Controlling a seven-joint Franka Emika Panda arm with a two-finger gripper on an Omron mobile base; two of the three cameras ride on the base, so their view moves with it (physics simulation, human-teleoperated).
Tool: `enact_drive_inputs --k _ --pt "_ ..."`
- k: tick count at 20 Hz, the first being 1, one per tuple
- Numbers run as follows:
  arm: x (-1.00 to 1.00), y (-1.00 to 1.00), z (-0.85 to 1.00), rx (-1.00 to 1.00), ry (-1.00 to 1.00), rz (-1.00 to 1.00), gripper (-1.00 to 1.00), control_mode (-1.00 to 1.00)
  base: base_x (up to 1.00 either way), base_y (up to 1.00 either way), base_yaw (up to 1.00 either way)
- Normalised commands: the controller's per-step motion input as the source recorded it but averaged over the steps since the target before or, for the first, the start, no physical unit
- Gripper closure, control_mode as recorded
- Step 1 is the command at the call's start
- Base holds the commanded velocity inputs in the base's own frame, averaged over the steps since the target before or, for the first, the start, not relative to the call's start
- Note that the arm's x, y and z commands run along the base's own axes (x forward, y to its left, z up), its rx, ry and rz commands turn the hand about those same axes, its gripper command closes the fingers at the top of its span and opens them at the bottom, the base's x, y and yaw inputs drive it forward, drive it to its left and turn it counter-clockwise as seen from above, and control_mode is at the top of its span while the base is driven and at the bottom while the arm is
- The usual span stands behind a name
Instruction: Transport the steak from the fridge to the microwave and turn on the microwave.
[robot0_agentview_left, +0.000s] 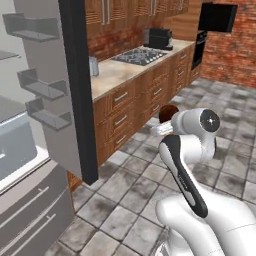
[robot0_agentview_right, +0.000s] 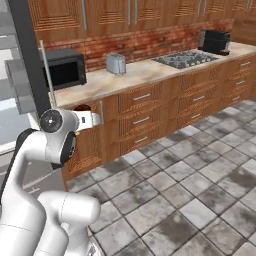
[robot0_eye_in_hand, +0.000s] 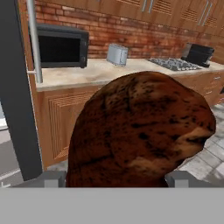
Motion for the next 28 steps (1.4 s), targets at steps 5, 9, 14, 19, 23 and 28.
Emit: enact_drive_inputs --k 5,9,14,19,23,28 --pt "0.0 0.0 0.0 0.0 0.0 0.0 1.0 1.0 0.02 -0.3 -0.28" --pt "0.0 0.0 0.0 0.0 0.0 0.0 1.0 1.0 0.13 -0.21 -0.26" --pt "0.0 0.0 0.0 0.0 0.0 0.0 1.0 1.0 0.32 -0.12 -0.25" --pt "0.0 0.0 0.0 0.0 0.0 0.0 1.0 1.0 0.42 -0.09 -0.24" --pt "0.0 0.0 0.0 0.0 0.0 0.0 1.0 1.0 0.46 -0.07 -0.24" --pt "0.0 0.0 0.0 0.0 0.0 0.0 1.0 1.0 0.49 -0.04 -0.24"
